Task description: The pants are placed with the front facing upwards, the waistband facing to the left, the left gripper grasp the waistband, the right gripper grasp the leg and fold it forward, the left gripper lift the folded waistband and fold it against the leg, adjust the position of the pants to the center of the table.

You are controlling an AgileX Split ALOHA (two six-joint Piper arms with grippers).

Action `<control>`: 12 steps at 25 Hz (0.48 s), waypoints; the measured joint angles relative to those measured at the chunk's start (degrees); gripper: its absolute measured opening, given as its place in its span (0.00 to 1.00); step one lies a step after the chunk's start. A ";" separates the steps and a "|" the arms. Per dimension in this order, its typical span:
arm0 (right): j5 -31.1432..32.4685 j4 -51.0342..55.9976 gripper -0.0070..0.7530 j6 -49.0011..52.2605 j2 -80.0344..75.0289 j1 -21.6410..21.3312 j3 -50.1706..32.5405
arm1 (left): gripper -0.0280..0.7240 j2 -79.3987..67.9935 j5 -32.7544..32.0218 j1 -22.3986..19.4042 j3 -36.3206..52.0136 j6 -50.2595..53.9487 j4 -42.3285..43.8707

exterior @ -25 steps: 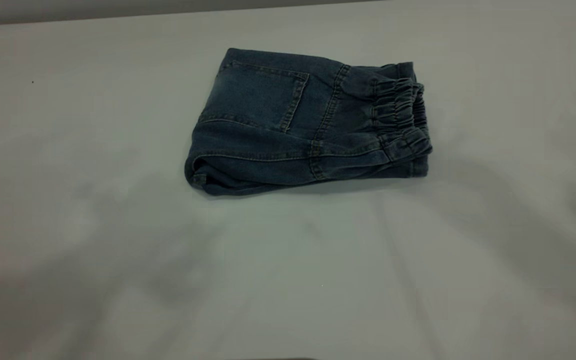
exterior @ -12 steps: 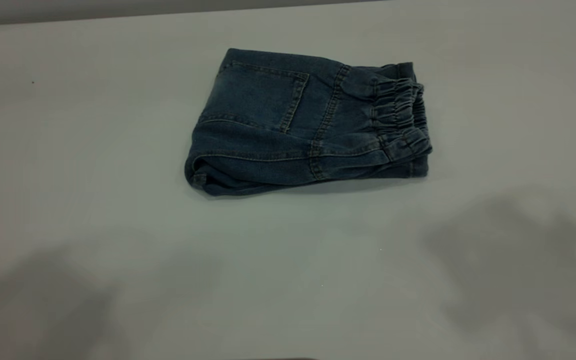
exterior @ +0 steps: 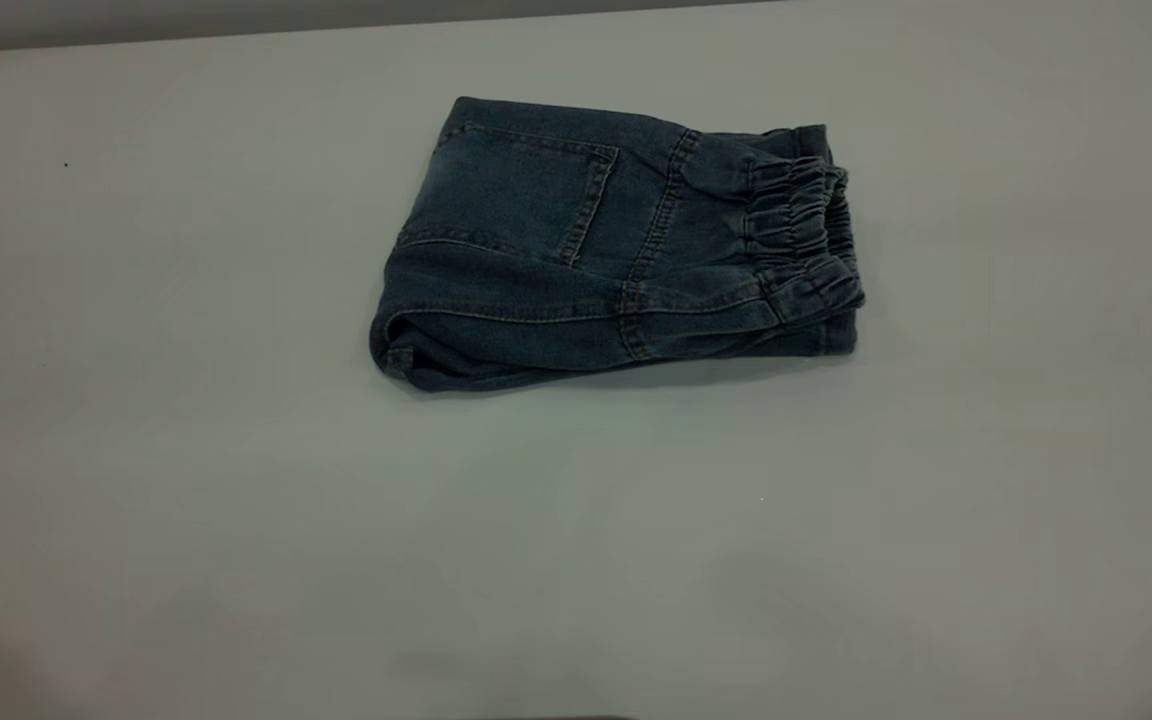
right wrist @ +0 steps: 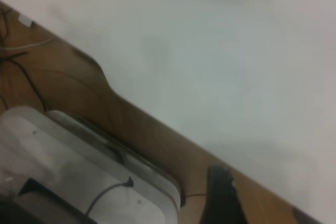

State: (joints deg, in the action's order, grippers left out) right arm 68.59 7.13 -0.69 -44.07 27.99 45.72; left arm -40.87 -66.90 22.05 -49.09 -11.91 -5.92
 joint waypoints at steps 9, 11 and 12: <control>-3.97 -0.06 0.54 0.69 17.44 0.00 -18.23 | 0.77 7.51 7.55 0.00 15.51 0.70 1.52; -4.33 -0.26 0.54 1.17 20.64 0.00 -18.71 | 0.77 8.00 8.49 0.00 17.76 0.82 1.52; -4.39 -0.36 0.54 1.35 21.77 0.00 -18.71 | 0.77 8.13 8.65 0.00 18.79 1.09 1.52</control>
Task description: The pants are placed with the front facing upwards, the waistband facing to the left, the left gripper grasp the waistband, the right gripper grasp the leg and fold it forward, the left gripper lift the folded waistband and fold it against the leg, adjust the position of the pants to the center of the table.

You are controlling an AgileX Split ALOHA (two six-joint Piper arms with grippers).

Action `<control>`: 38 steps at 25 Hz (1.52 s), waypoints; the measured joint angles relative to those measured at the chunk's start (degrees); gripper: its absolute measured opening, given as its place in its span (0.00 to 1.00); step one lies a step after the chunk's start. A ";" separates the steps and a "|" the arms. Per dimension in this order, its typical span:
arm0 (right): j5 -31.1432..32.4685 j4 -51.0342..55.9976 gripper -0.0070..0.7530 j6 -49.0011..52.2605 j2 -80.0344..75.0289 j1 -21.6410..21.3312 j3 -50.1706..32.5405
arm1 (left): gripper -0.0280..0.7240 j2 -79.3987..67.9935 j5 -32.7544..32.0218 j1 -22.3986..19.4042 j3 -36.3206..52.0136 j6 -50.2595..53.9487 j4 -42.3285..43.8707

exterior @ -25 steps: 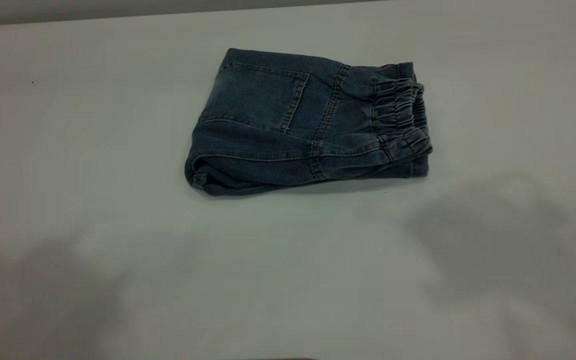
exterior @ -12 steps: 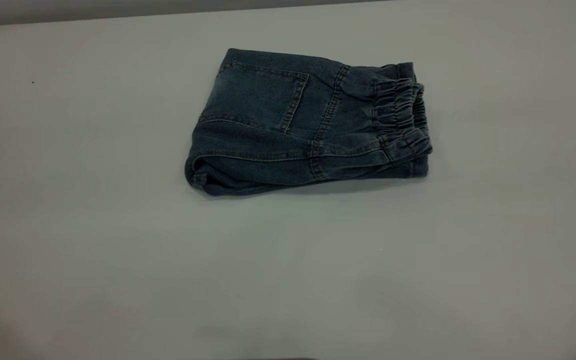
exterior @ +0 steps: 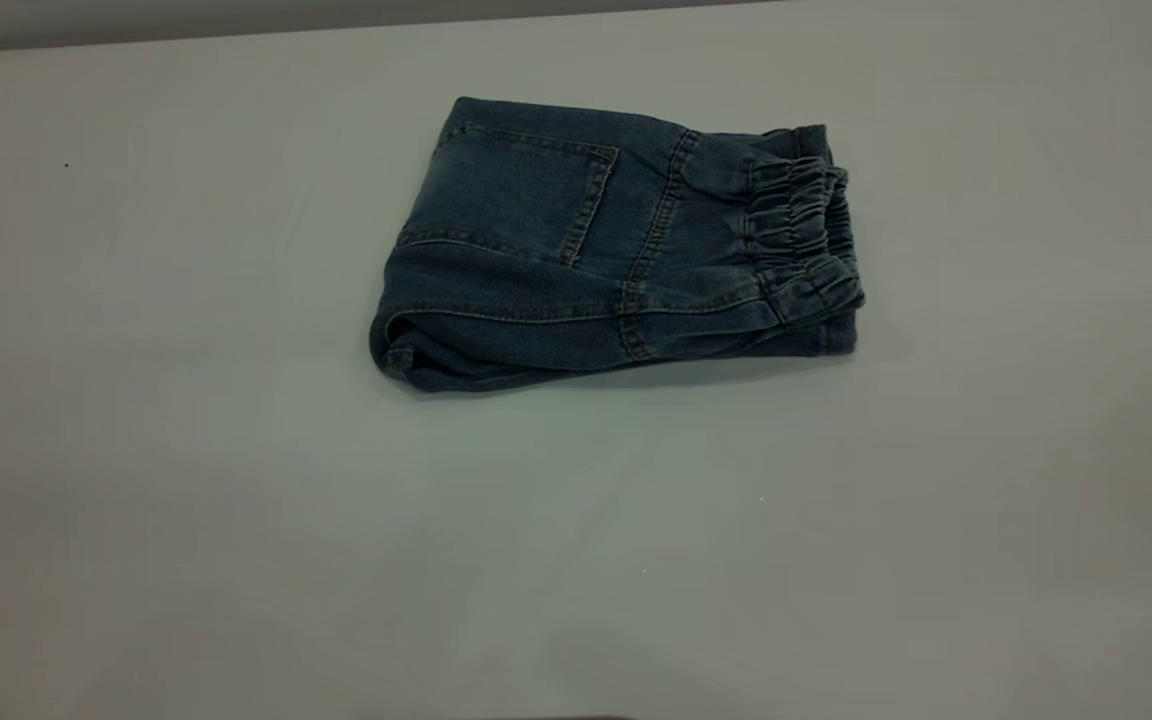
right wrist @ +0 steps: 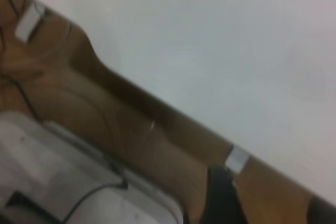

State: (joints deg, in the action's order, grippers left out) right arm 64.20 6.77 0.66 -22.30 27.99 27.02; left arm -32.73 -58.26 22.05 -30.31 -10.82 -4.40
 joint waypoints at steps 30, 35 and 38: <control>0.10 -1.63 0.54 0.23 8.25 0.00 -0.26 | 0.77 0.06 -4.67 0.00 2.08 4.91 1.02; 0.10 -1.19 0.54 0.23 8.25 -6.44 -0.26 | 0.77 0.08 -4.67 -6.24 2.08 4.91 1.02; 0.10 -0.59 0.54 0.23 8.25 -13.80 -0.26 | 0.77 1.09 -4.67 -12.85 2.08 4.91 1.02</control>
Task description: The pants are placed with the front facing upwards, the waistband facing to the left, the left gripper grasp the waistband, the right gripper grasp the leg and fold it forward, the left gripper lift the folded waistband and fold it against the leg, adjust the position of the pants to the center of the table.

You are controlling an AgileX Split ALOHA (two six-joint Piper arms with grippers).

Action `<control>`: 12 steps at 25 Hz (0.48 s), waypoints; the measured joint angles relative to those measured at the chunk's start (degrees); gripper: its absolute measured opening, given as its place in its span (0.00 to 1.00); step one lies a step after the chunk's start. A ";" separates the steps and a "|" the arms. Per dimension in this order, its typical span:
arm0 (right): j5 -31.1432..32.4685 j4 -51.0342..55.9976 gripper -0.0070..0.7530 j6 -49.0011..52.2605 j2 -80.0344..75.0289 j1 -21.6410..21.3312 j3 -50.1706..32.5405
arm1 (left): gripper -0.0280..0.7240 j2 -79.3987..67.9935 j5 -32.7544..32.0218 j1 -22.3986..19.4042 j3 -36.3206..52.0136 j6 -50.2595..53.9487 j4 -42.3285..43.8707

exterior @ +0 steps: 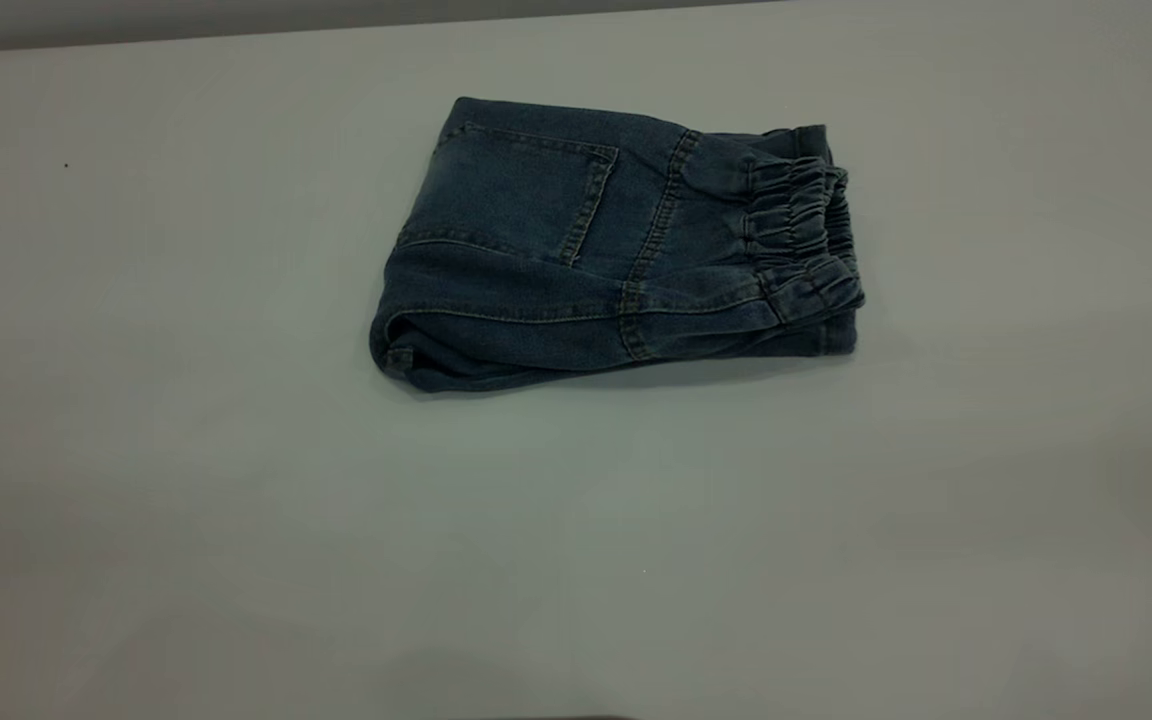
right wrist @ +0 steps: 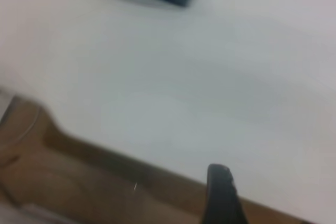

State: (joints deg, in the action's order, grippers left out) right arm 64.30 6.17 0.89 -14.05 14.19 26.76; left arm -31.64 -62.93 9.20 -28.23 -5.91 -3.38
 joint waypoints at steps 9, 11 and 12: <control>0.00 0.51 0.54 0.05 3.10 -10.07 0.00 | 0.77 11.55 -0.30 -9.76 0.00 0.00 0.00; 0.09 0.90 0.54 0.10 6.31 -10.07 0.00 | 0.77 14.70 -0.50 -9.92 0.00 0.00 0.00; 0.14 0.96 0.54 0.16 7.69 -10.07 0.00 | 0.77 16.36 -0.54 -9.92 0.00 0.00 0.00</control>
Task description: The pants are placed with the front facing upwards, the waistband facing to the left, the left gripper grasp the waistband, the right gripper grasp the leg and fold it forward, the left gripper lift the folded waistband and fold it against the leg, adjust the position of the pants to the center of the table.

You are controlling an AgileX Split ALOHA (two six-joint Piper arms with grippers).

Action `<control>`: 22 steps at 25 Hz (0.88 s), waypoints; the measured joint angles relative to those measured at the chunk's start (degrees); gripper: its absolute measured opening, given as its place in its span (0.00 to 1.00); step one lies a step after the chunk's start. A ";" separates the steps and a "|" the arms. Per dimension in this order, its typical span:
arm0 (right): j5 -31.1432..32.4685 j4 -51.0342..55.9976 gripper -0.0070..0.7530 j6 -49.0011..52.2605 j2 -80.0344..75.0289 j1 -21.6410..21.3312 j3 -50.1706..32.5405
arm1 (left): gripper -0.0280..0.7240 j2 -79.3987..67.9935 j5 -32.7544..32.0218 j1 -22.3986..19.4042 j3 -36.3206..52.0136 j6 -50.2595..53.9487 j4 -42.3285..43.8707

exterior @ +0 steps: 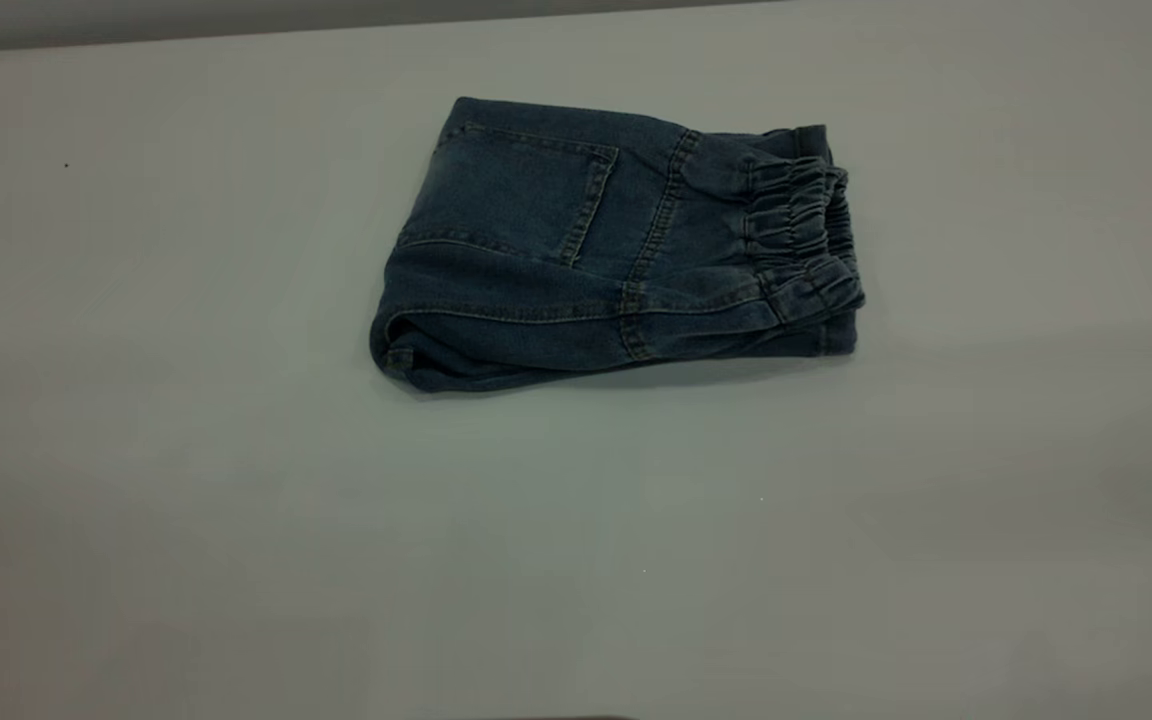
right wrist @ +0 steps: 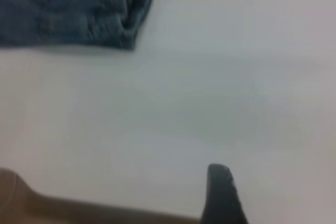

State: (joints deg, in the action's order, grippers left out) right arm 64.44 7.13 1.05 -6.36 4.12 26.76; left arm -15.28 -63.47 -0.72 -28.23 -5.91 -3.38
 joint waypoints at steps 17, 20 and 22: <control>0.26 0.13 0.54 0.00 7.00 0.00 0.00 | 0.77 16.21 -0.85 0.00 0.00 0.05 0.00; 0.31 0.13 0.54 0.00 7.00 0.00 0.00 | 0.77 16.34 -1.13 0.00 0.00 0.05 0.00; 0.31 0.13 0.54 0.00 7.00 0.00 0.00 | 0.77 16.34 -1.12 0.00 0.00 0.05 0.00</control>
State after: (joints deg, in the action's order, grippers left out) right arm 64.75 7.27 1.05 0.64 4.12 26.76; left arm 1.06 -64.59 -0.72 -28.23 -5.86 -3.38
